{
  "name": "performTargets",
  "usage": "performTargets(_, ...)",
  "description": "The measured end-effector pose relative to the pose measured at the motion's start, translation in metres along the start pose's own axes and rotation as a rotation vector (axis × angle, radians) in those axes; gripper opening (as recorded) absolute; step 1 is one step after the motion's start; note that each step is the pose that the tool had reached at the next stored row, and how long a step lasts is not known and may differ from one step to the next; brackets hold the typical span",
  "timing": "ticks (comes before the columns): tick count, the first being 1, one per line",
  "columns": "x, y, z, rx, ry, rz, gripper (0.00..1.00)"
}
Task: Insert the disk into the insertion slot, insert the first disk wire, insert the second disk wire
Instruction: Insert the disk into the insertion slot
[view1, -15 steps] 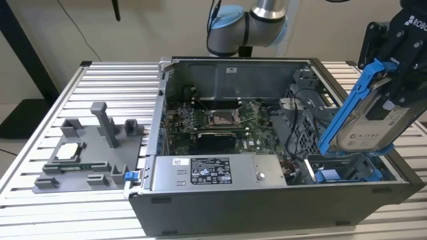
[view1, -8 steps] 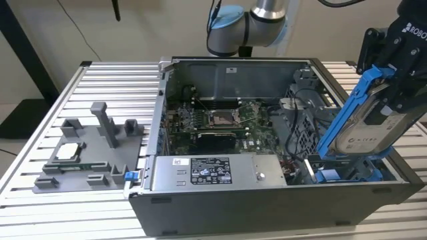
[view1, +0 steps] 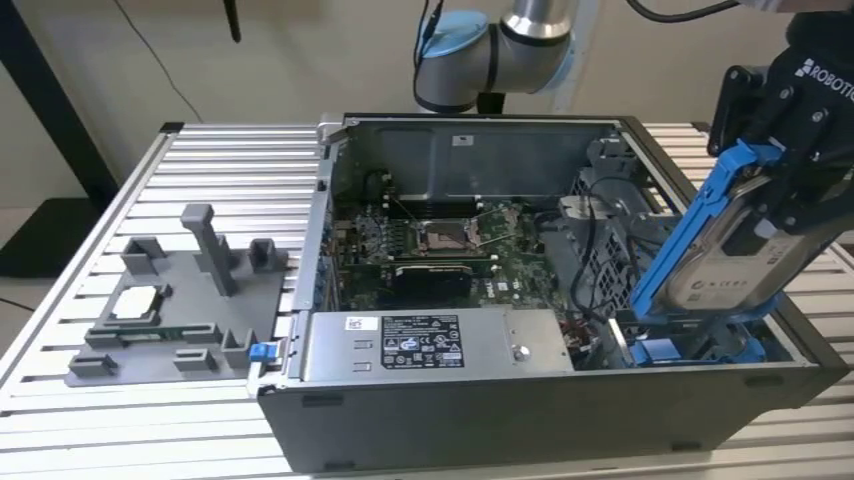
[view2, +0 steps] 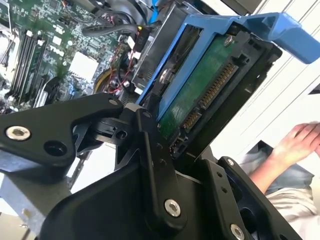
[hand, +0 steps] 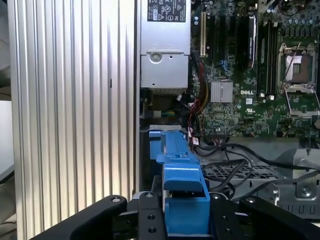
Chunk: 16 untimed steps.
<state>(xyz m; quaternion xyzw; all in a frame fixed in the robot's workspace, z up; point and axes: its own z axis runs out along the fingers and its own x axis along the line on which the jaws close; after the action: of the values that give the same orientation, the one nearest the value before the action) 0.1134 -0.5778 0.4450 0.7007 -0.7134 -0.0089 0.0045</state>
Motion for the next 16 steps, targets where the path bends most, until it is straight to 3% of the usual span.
performTargets(4, 0.0001, 0.0, 0.0066, 0.0041, -0.0068, 0.0, 0.0)
performTargets(16, 0.0, -0.0002, 0.025, 0.0166, -0.011, -0.001, 0.0)
